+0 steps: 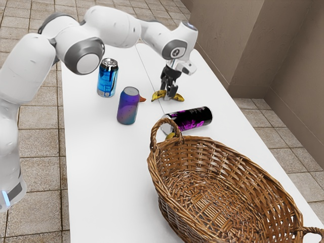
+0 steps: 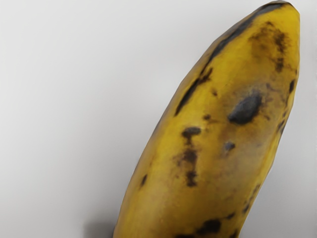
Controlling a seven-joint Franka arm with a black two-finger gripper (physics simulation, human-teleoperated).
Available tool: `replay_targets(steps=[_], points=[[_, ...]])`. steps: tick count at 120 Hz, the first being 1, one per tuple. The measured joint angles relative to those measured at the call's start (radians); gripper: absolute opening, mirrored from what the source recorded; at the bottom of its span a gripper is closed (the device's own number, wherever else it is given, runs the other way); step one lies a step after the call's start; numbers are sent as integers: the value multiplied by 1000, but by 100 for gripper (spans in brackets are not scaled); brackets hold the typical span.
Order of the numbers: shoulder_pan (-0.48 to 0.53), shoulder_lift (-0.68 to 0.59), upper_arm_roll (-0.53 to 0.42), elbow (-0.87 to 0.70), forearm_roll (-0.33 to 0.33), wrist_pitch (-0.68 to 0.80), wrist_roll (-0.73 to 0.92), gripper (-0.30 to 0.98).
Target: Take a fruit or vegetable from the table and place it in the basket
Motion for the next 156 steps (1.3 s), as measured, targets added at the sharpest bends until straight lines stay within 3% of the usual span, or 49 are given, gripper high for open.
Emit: replay_targets(steps=[23,50,86,101,118,156], points=[[-2,-1,-1,2,0,-1,0,20],[-18,-30,2,6,10,-8,-1,17],[-38,-345,0,108,36,-154,16,17],[-142,-442,-2,115,41,-227,28,17],[-329,-457,-18,116,57,-282,32,16],[-563,-411,-331,115,119,-322,-3,16]])
